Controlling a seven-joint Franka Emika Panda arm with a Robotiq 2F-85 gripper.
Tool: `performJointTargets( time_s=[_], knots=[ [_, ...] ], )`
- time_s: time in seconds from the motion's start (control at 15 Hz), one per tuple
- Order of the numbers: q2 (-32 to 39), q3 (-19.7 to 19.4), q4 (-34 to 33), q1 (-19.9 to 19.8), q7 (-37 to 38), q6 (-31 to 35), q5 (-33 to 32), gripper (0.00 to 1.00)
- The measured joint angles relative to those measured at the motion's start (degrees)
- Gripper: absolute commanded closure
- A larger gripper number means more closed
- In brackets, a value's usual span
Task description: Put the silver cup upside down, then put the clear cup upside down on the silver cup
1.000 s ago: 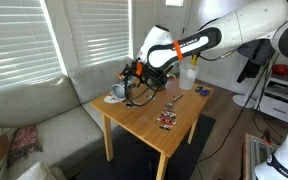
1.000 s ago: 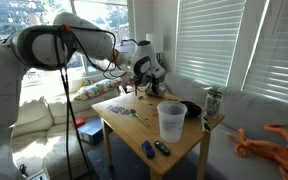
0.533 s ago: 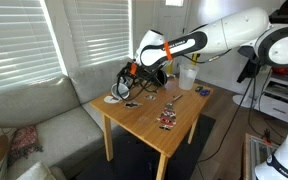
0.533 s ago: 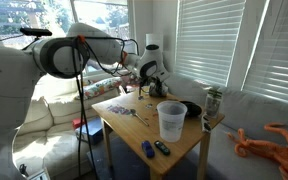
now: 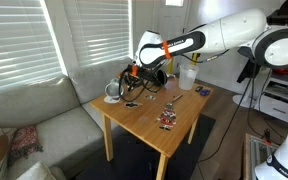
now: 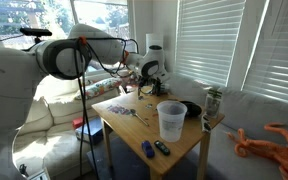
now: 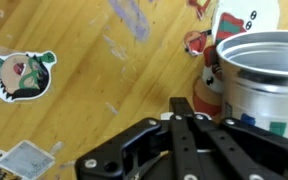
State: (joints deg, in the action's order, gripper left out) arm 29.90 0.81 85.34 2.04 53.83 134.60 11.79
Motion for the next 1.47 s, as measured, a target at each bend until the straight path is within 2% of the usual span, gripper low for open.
performJointTargets(
  time_s=[0.2, 0.33, 0.67, 0.87, 1.0, 1.13, 1.47],
  knots=[
    [-0.01, -0.01, 0.00, 0.02, -0.86, -1.52, -0.01, 1.00],
    [-0.14, -0.02, 0.00, 0.04, -1.95, -2.69, -0.09, 0.72],
    [-1.85, -1.29, 0.02, 0.45, -3.84, -9.06, -2.77, 0.39],
    [-3.53, -2.46, 0.20, 0.74, -4.30, -13.03, -6.99, 0.19],
    [-4.74, -3.46, 0.35, 1.07, -5.02, -13.15, -10.46, 0.05],
    [-5.85, -4.03, 0.39, 1.21, -6.00, -12.13, -12.88, 0.00],
    [-6.60, -4.08, 0.42, 2.07, -7.07, -2.34, -14.49, 0.00]
  ],
)
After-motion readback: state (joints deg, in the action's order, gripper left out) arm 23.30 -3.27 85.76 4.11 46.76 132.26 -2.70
